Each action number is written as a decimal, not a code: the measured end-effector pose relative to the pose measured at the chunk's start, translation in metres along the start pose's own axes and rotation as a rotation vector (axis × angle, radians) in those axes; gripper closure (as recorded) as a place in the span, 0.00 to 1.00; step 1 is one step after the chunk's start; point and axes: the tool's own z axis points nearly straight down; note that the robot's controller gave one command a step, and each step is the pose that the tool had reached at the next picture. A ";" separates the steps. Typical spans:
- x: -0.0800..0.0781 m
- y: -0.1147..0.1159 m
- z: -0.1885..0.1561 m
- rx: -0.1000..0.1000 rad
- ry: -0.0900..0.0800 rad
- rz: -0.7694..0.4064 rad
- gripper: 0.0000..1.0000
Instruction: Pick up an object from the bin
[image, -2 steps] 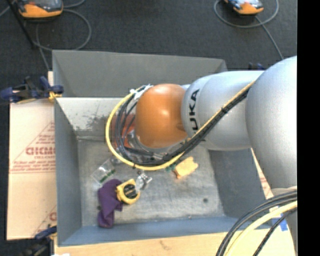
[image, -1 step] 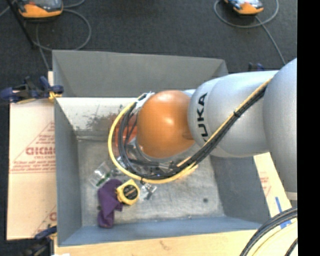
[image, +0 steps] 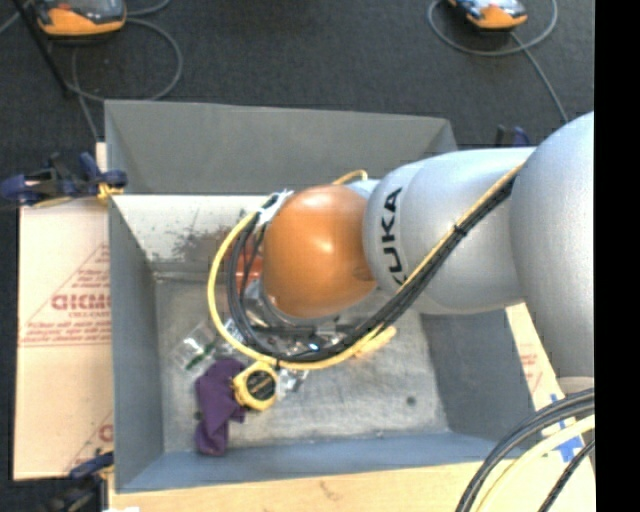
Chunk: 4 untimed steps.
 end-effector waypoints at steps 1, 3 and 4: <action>0.016 0.007 0.039 -0.002 0.009 -0.218 1.00; -0.021 0.004 -0.137 0.001 -0.003 -0.393 1.00; -0.020 0.005 -0.134 -0.004 -0.001 -0.392 1.00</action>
Offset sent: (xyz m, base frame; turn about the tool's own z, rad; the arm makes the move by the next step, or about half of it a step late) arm 0.0000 0.0000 0.0000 0.0000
